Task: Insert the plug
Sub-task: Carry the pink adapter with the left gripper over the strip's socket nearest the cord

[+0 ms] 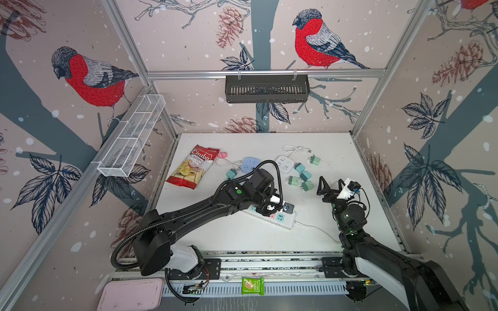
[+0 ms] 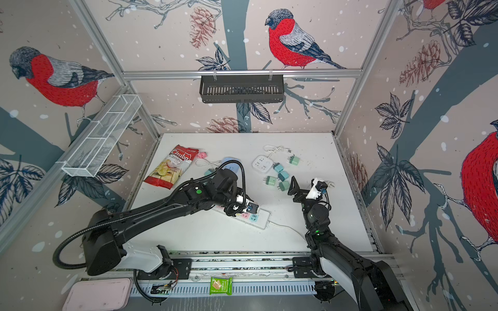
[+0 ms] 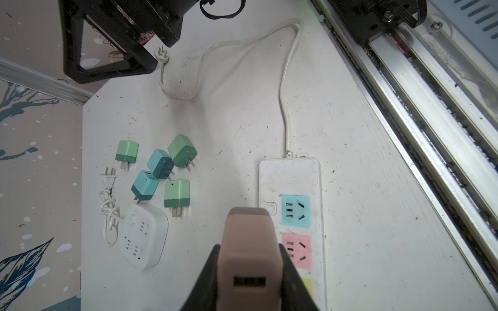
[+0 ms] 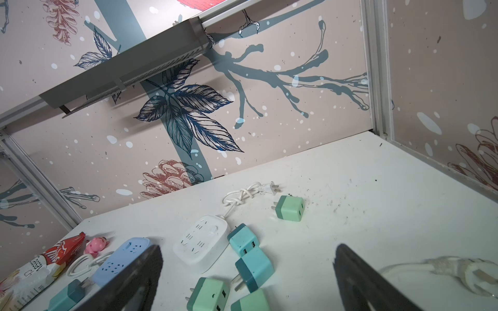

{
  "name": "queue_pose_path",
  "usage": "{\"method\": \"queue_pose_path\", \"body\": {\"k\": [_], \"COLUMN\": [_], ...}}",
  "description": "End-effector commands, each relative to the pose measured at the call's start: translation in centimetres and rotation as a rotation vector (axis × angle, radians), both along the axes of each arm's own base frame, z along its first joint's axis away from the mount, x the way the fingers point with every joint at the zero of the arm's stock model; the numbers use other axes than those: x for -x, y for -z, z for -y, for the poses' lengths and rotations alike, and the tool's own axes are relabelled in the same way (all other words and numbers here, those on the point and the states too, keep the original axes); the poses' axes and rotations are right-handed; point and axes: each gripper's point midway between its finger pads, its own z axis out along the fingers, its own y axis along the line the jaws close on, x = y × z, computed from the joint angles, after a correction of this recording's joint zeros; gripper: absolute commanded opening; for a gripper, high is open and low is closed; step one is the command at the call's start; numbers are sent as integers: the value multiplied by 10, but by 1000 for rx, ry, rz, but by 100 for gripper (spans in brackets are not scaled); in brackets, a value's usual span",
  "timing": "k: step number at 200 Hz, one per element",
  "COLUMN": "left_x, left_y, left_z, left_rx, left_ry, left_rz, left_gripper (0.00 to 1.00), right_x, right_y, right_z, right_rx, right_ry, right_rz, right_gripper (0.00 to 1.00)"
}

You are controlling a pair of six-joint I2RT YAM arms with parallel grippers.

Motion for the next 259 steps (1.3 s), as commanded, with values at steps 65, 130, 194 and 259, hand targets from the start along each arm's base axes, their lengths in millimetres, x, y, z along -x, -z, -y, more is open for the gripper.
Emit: {"method": "queue_pose_path", "body": {"k": [65, 130, 194, 259], "left_x": [-29, -9, 1, 2], "left_y": [39, 37, 56, 72], "left_z": [19, 12, 4, 10], "left_rx": [-242, -215, -247, -296], "left_ry": [-236, -94, 14, 14], "left_rz": [-262, -229, -191, -265], "left_gripper": [0, 0, 0, 0], "right_x": [3, 2, 2, 2], "right_y": [14, 15, 15, 16], "right_z": [-1, -2, -3, -4], "right_rx": [-4, -2, 1, 2], "right_ry": [-17, -20, -28, -34], "right_rz": [-37, -42, -42, -44], "right_gripper": [100, 100, 100, 100]}}
